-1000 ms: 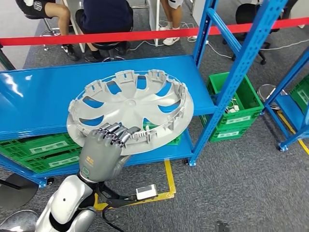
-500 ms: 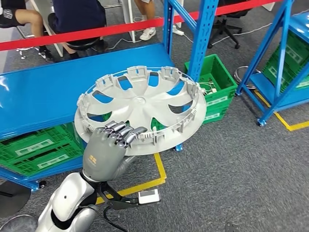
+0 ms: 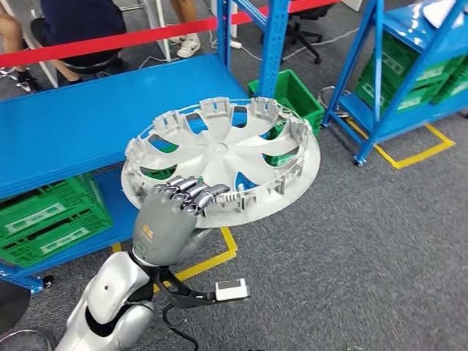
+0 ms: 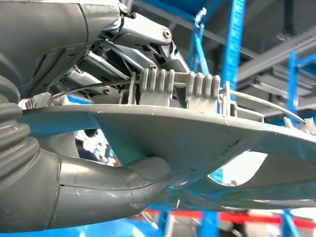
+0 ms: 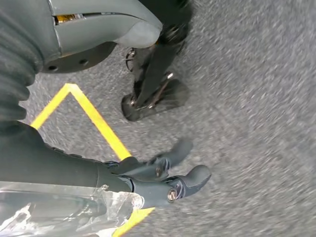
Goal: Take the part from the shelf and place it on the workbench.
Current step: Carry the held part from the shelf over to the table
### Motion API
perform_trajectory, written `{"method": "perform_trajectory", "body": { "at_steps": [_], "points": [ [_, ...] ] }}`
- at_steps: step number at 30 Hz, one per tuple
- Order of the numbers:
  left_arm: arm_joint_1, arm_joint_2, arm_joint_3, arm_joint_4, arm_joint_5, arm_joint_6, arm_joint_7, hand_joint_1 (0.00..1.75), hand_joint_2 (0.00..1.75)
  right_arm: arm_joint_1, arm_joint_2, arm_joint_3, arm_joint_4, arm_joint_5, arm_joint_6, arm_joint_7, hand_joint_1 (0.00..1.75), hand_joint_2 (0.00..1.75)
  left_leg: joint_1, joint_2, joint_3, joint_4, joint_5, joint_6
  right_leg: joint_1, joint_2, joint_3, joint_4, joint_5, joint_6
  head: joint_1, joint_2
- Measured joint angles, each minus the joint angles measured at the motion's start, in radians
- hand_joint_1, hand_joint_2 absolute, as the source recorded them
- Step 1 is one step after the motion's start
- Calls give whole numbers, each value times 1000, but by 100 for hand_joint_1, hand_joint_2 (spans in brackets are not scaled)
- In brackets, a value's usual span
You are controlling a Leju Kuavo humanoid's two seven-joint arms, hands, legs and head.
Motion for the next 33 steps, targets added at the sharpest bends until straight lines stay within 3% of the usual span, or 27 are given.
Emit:
{"method": "perform_trajectory", "body": {
  "at_steps": [2, 3, 4, 6, 7, 9, 11, 12, 13, 14, 16, 18, 20, 22, 23, 25, 27, 28, 29, 30, 31, 33],
  "points": [
    [-3, -3, -4, 5, 4, 0, 0, 141, 175, -5, -2, -1, -1, 5, 4, 0, 0, 175, -5, 17, -15, 4, 16, -9, 5, -35, 123, -153, -11, -5, 0, 0],
    [-5, -4, -5, 7, 6, -1, 0, 141, 175, -7, -4, -2, -1, 8, 6, 0, 0, 175, -7, 27, -18, 5, 24, -13, 9, -48, 160, -211, -25, -9, 0, 0],
    [-7, -5, -6, 9, 9, -2, 0, 141, 175, -9, -5, -2, -2, 10, 7, -1, 0, 175, -7, 37, -20, 5, 31, -18, 13, -50, 175, -244, -37, -15, 0, 0],
    [-12, -6, -8, 13, 17, -4, -1, 141, 175, -6, -7, -2, -2, 16, 10, -2, 0, 175, -4, 48, -23, 5, 41, -30, 14, -33, 157, -251, -24, -33, -1, 0],
    [-13, -6, -9, 14, 21, -5, -1, 141, 175, -4, -9, -2, -2, 19, 11, -2, 0, 175, -1, 37, -29, 13, 26, -37, 13, -24, 149, -251, -14, -43, -1, 0],
    [-13, -5, -10, 18, 28, -6, -2, 141, 175, -2, -12, -2, -3, 27, 14, -4, 0, 175, 2, -6, -53, 84, -57, -49, 9, -8, 127, -253, 13, -59, -3, 0],
    [-12, -1, -10, 21, 33, -6, -2, 141, 175, -2, -15, -2, -3, 33, 17, -8, 0, 175, 4, -37, -83, 212, -153, -54, 8, 13, 93, -251, 40, -64, -5, 0],
    [-12, 1, -10, 22, 35, -6, -2, 141, 175, -2, -16, -2, -3, 35, 20, -9, 0, 175, 4, -43, -88, 261, -172, -55, 8, 24, 75, -250, 53, -63, -5, 0],
    [-11, 2, -10, 22, 36, -6, -2, 141, 175, -1, -16, -2, -3, 37, 21, -10, 0, 175, 4, -46, -80, 282, -170, -54, 7, 34, 58, -248, 66, -62, -5, 0],
    [-11, 3, -10, 23, 37, -6, -2, 141, 175, 0, -17, -2, -3, 38, 22, -10, 0, 175, 5, -49, -56, 268, -148, -53, 6, 44, 41, -247, 78, -60, -5, 0],
    [-11, 4, -10, 23, 38, -7, -2, 141, 175, 0, -17, -2, -3, 41, 23, -11, 0, 175, 8, -66, 22, 170, -101, -50, 4, 63, 12, -245, 101, -53, -5, 0],
    [-11, 4, -10, 23, 39, -7, -2, 141, 175, -1, -19, -2, -3, 46, 25, -15, 0, 175, 13, -101, 100, 56, -97, -46, 5, 76, -8, -242, 118, -44, -6, 0],
    [-10, 4, -9, 23, 44, -10, -2, 141, 175, -1, -21, -2, -3, 51, 27, -19, 0, 175, 13, -118, 127, 3, -111, -39, 6, 89, -21, -243, 138, -35, -5, 0],
    [-5, 4, -9, 24, 53, -15, -2, 141, 175, 3, -26, -2, -3, 58, 30, -22, 0, 175, 12, -105, 118, -2, -106, -26, 5, 100, -29, -250, 157, -26, -5, 0],
    [-3, 3, -8, 24, 57, -17, -2, 141, 175, 6, -28, -2, -3, 63, 32, -22, 0, 175, 12, -96, 112, -2, -100, -19, 5, 89, -36, -246, 151, -21, -4, 0],
    [1, 2, -8, 25, 64, -22, -3, 141, 175, 8, -32, -2, -2, 76, 36, -19, 0, 175, 12, -75, 100, -3, -87, -1, 8, 50, -63, -182, 90, -13, 2, 0],
    [4, 2, -7, 25, 68, -29, -2, 141, 175, 5, -32, 0, -2, 91, 41, -13, 0, 175, 7, -53, 87, -2, -75, 7, 8, 20, -103, -43, 2, -8, 7, 0],
    [4, 2, -6, 26, 70, -33, -2, 141, 175, 2, -33, 0, -2, 98, 43, -11, 0, 175, 6, -41, 80, -2, -70, 8, 8, 15, -117, 19, -21, -7, 7, 0],
    [5, 1, -6, 26, 73, -37, -2, 141, 175, 1, -33, 1, -1, 104, 44, -9, 0, 175, 4, -29, 73, -2, -64, 8, 7, 13, -117, 56, -25, -7, 7, 0],
    [5, 1, -7, 27, 75, -39, -2, 141, 175, 1, -34, 2, -1, 108, 44, -7, 0, 175, 3, -19, 67, -1, -60, 7, 8, 12, -102, 57, -13, -8, 7, 0],
    [5, 0, -7, 27, 77, -41, -2, 141, 175, 1, -35, 4, -1, 111, 45, -6, 0, 175, 1, -9, 63, -1, -57, 6, 9, 7, -60, 8, 7, -12, 7, 0],
    [5, -3, -7, 27, 77, -43, -2, 141, 175, -1, -38, 7, -1, 113, 45, -5, 0, 175, -3, 10, 60, 0, -54, 3, 17, -24, 47, -142, 25, -24, 6, 0]
  ]
}}
